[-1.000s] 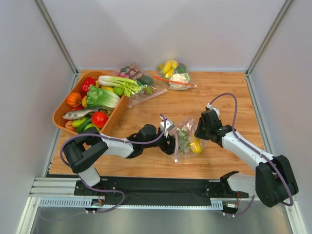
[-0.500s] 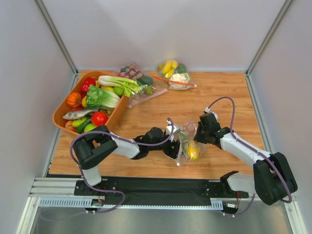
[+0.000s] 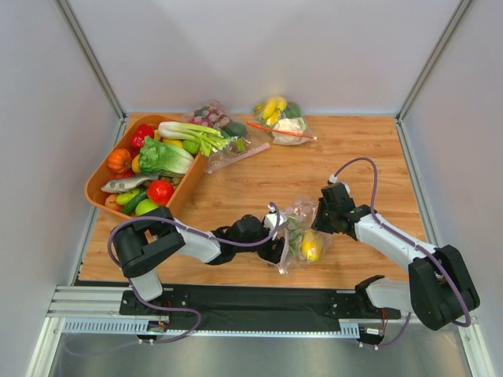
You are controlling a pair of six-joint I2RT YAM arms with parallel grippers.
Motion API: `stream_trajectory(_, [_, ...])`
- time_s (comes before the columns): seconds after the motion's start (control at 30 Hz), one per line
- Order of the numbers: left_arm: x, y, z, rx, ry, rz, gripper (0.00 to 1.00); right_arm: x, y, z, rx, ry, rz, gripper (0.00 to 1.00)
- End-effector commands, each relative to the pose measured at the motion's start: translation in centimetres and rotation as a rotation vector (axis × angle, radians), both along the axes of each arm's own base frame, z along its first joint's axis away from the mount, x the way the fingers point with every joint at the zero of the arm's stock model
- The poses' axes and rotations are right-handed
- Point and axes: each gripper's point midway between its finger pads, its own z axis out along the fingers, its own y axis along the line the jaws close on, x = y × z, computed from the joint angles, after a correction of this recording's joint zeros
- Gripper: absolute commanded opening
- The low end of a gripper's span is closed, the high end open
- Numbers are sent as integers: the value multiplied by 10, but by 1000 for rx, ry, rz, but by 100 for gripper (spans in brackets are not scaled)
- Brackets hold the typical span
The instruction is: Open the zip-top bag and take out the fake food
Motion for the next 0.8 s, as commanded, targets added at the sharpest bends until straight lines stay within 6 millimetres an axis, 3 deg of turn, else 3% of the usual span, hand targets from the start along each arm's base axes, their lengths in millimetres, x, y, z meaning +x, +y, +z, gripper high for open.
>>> stream_trajectory(0.0, [6, -2, 15, -32, -72, -2, 70, -17, -3, -11, -15, 69, 6, 18])
stream_trajectory(0.2, [10, -14, 19, -44, -84, -15, 59, -16, -2, -7, -13, 59, 10, 18])
stream_trajectory(0.43, [11, -30, 24, -67, -85, -44, 61, -16, -2, -7, -13, 60, 7, 18])
stream_trajectory(0.6, [9, -34, 15, -46, -66, -46, 64, -16, -2, -7, -15, 59, 9, 17])
stream_trajectory(0.7, [9, -33, 8, -23, -57, -46, 56, -16, -3, -7, -17, 54, 10, 18])
stream_trajectory(0.73, [8, -32, 6, -17, -53, -49, 43, -16, -3, -7, -18, 54, 11, 17])
stream_trajectory(0.77, [7, -32, 5, -18, -47, -52, 36, -16, -4, -8, -21, 56, 7, 17])
